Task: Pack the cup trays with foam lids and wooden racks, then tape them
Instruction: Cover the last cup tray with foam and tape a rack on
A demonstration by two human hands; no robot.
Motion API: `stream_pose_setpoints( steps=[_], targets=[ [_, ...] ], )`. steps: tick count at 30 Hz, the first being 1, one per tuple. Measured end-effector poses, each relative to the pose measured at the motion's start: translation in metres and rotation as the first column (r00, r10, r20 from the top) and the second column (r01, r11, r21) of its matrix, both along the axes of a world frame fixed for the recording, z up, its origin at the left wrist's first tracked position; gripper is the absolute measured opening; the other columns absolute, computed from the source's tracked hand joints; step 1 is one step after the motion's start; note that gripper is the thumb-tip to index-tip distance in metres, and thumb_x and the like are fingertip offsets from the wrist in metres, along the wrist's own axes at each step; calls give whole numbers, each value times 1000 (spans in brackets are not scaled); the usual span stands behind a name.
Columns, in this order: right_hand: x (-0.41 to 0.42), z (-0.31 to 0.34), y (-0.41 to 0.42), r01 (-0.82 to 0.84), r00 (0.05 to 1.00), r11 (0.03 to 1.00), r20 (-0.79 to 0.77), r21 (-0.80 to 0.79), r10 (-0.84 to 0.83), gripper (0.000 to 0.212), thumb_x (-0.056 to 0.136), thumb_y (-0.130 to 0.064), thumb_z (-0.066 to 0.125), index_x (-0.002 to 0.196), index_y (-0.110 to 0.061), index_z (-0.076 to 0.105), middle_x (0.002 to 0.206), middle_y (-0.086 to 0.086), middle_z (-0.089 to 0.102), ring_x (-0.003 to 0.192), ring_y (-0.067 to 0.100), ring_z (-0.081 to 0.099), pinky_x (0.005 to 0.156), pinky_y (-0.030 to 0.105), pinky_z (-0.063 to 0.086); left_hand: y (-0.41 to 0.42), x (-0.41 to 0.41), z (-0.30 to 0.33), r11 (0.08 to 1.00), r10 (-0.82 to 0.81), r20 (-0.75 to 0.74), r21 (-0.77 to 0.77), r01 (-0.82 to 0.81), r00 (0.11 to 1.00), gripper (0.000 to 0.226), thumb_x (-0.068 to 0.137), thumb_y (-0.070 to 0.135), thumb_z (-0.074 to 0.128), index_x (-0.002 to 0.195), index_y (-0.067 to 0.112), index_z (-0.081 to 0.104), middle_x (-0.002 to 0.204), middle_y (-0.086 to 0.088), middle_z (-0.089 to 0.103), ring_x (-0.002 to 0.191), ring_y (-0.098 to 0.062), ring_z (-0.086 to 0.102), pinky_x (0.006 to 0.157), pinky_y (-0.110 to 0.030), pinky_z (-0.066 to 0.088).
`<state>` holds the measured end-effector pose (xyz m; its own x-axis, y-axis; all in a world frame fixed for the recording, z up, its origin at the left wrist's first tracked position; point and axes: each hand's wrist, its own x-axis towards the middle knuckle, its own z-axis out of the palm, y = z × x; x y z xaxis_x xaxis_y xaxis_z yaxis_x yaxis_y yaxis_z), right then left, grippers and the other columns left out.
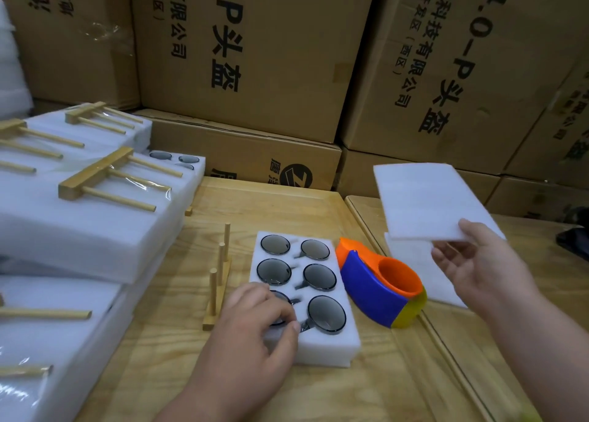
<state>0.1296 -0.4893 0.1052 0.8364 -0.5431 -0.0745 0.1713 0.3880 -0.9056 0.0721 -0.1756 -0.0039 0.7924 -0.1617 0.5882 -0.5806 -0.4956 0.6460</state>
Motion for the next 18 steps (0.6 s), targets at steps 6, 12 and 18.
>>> stream_pose_setpoints(
  steps=[6,12,18],
  targets=[
    [-34,-3,95,-259,961,954,-142,-149,238,16,98,-22,63,106,-10,59,64,3,58,44,11,53,38,24,46,-6,-8,0,997,74,7,-31,-74,997,20,90,40,48,80,30,61,80,20,56,103,-6,53,92,-24,41],
    [-61,-37,131,-337,926,921,-245,-194,287,30,92,-12,71,119,-7,57,76,16,69,54,26,67,48,32,56,-4,-16,7,975,158,-86,-144,-169,984,14,86,53,44,94,43,48,93,24,52,89,-5,53,72,-24,40],
    [-73,-48,119,-363,915,808,-340,-464,216,28,88,-20,76,112,-18,62,59,12,66,43,23,54,44,31,47,-7,-16,3,865,55,-293,-464,-192,954,38,79,56,37,112,40,46,116,32,45,119,-14,50,104,-47,41]
  ],
)
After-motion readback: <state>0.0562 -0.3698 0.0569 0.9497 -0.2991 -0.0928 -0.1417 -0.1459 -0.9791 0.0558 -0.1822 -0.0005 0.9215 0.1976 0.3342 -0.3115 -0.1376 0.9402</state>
